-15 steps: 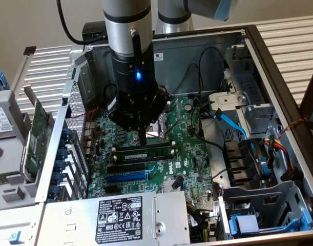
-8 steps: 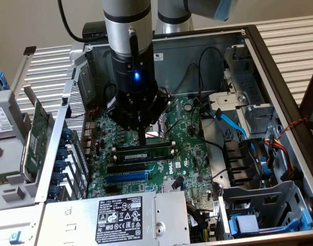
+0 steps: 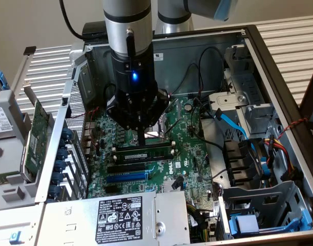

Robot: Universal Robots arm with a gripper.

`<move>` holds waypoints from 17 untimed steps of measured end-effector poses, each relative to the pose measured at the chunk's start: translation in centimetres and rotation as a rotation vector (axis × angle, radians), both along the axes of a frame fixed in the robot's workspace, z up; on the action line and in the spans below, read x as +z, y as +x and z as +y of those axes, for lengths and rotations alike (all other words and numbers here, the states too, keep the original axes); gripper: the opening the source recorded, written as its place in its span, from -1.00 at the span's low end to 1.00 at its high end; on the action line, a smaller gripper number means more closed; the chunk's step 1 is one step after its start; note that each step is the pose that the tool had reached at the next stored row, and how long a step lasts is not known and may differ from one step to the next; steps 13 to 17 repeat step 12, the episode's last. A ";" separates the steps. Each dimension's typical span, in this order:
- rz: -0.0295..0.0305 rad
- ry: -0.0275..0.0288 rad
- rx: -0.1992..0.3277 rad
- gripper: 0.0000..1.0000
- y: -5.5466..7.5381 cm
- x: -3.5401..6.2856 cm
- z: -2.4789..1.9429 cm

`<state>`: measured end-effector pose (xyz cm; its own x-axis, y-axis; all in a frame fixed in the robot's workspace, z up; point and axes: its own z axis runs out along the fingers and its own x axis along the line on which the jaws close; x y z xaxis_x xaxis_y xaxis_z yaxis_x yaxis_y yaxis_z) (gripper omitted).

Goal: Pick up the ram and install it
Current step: 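Press down the ram until it locks into place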

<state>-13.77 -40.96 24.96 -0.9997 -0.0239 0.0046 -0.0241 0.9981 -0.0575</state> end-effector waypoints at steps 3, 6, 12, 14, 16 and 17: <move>-0.0029 -0.0019 -0.026 -0.79 0.0 0.00 -0.01; -0.0101 -0.0021 -0.045 -0.79 0.0 0.00 0.00; -0.0123 -0.0022 -0.046 -0.79 0.0 0.00 0.00; -0.0123 -0.0022 -0.046 -0.79 0.0 0.00 0.00; -0.0123 -0.0022 -0.046 -0.79 0.0 0.00 0.00; -0.0123 -0.0022 -0.046 -0.79 0.0 0.00 0.00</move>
